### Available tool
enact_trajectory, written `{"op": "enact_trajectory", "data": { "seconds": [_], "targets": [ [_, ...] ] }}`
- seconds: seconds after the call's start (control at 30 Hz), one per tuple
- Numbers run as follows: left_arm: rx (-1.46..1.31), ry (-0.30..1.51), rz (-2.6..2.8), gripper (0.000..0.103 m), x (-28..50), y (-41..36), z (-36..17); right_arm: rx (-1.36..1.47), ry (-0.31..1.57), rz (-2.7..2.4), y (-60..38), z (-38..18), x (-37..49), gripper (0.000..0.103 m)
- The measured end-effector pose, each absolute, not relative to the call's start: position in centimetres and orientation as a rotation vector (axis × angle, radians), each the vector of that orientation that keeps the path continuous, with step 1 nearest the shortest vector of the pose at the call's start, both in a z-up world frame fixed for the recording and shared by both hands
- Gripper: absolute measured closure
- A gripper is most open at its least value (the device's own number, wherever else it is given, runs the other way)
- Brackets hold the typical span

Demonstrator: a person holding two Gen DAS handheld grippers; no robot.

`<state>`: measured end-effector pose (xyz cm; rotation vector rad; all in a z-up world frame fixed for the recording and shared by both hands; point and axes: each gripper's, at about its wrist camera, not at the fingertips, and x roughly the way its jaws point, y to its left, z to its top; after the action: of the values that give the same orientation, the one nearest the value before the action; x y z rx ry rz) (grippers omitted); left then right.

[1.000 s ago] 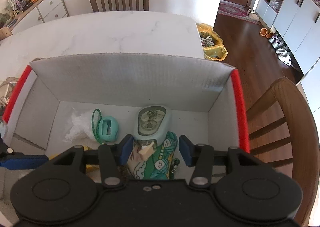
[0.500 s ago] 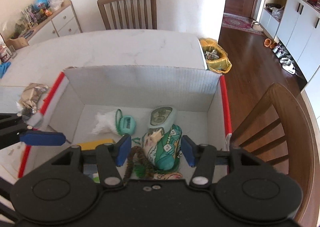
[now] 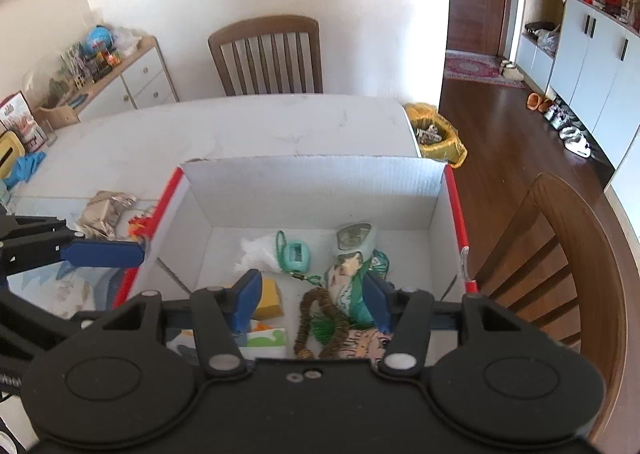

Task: Organize objects
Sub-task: 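Withdraw both tools from the box toward the remaining items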

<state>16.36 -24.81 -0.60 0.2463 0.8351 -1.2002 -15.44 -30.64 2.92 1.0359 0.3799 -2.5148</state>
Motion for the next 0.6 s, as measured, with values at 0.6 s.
{"op": "enact_trajectory", "data": {
  "seconds": [0.6],
  "targets": [
    [0.211, 0.779, -1.192, 0.016, 18.6, -17.4, 0.8, 0.919, 0.287, -2.602, -34.5, 2.6, -9.6, 0.02]
  ]
}}
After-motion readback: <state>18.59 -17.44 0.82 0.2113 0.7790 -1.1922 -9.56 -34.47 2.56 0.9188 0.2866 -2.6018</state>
